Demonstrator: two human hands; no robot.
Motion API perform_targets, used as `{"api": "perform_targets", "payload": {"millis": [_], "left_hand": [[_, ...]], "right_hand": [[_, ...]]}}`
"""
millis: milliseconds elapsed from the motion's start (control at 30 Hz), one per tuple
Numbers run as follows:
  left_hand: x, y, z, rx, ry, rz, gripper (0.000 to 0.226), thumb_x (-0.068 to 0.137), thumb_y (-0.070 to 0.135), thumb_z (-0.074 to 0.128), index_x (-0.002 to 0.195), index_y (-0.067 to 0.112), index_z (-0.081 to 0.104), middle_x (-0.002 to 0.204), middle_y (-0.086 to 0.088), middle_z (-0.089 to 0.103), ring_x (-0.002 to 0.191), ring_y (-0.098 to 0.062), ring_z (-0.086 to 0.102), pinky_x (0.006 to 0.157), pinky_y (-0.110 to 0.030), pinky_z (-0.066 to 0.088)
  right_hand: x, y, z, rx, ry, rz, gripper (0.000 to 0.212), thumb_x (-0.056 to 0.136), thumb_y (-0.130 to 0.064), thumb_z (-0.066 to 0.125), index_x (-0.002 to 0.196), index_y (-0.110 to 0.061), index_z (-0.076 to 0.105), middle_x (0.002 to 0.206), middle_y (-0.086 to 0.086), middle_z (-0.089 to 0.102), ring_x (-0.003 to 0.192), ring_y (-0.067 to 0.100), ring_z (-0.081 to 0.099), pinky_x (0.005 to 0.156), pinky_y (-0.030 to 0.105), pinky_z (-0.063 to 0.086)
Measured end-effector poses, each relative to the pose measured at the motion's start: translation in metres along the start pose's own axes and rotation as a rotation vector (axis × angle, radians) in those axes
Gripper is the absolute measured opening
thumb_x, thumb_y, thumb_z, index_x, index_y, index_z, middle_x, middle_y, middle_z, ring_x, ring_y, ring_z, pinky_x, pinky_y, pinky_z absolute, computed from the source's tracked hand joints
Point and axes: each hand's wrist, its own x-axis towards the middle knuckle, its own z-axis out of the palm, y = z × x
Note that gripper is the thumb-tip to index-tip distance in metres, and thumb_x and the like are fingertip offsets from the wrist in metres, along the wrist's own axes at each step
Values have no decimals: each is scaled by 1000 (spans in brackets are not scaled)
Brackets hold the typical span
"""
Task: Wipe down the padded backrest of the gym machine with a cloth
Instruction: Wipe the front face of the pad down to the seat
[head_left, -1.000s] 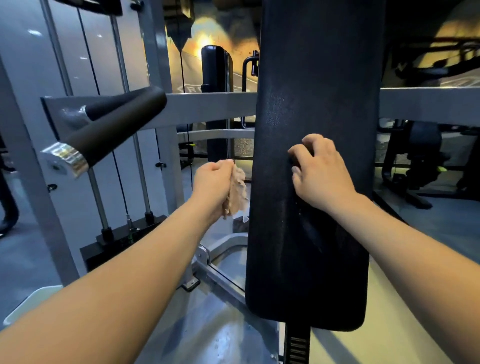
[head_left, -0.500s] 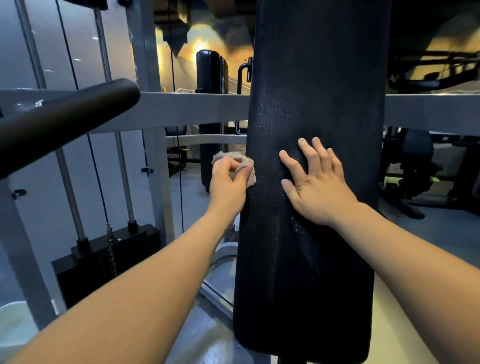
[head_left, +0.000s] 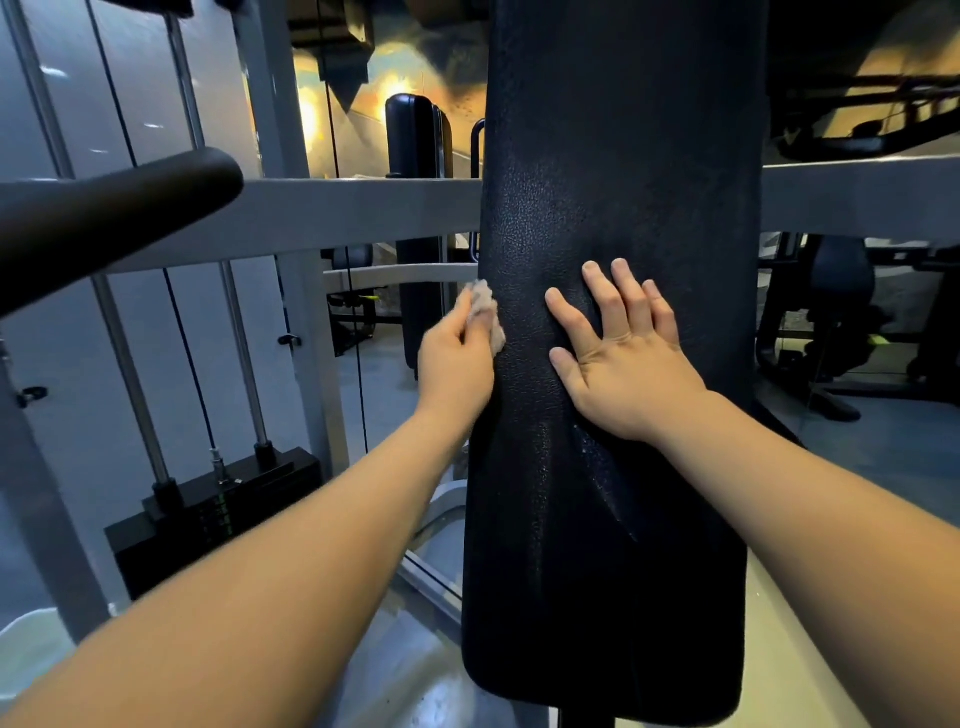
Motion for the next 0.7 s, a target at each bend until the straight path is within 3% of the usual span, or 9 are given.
{"api": "perform_targets", "payload": {"millis": [67,133,267,433,600,700], "left_hand": [[27,23,6,40,18,-20,20,102,33,56,105,32,75,72,12,65,66,-5,55,70,-30,47],[51,38,6,126,6,-30,29,98,40,56,80,28,75,62,9,60,58,-11,50,64,-34,40],[20,30,0,267,10,65,44,105,35,51,70,11,62,48,7,53,44,-10,48,50,-25,40],[-26,-5,-24,251,-7,-76,47,102,37,54,59,20,56,57,1,56,58,-15,50,59,-31,40],[38,45,8,135,109,-102,49,102,31,55,54,19,59,45,1,53,42,-14,48,48,-23,38],[80,61,18,111,116,-71,43,102,29,55,61,20,64,54,5,58,50,-11,49,57,-26,39]], "right_hand": [[0,0,0,-9,-11,1,64,102,-56,12,161,-37,0,169,7,-14,154,30,-20,123,49,-13],[0,-1,-1,-9,-28,5,62,104,-55,15,161,-37,-2,169,6,-17,154,30,-21,124,49,-14],[0,-3,-6,-17,-69,8,67,102,-60,16,161,-37,-7,168,6,-22,153,30,-26,123,50,-15],[0,-6,-9,-23,-114,-10,86,94,-77,21,160,-33,-13,166,11,-26,150,33,-32,122,54,-18],[1,-8,-11,-46,-138,3,86,94,-77,19,159,-34,-15,165,11,-29,149,34,-33,122,54,-18],[1,-9,-11,-56,-147,6,85,94,-77,18,159,-34,-15,165,11,-28,150,34,-33,122,54,-18]]}}
